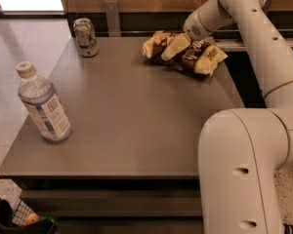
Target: Move brown chip bag near blue plastic bottle
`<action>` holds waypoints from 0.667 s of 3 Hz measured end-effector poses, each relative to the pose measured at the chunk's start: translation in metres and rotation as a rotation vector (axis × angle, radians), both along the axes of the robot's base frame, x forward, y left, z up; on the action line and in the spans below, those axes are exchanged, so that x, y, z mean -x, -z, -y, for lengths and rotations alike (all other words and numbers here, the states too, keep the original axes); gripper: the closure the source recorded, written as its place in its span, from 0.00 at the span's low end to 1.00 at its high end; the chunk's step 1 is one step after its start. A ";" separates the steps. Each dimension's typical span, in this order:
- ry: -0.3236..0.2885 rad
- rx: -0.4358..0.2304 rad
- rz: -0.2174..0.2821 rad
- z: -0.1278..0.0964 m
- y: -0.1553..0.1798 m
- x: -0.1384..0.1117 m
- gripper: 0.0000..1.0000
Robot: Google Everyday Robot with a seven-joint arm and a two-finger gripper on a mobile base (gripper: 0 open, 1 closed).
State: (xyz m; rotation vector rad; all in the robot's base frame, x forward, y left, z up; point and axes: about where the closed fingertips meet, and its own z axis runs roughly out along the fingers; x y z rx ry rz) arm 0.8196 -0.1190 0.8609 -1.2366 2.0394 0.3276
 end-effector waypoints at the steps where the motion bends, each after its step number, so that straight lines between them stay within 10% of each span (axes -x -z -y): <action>1: 0.030 0.014 -0.105 0.009 0.036 0.013 0.18; 2: 0.044 0.015 -0.141 0.012 0.047 0.019 0.41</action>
Offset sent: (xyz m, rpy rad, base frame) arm -0.0569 -0.0236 -0.0953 -0.0111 0.2513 -0.1079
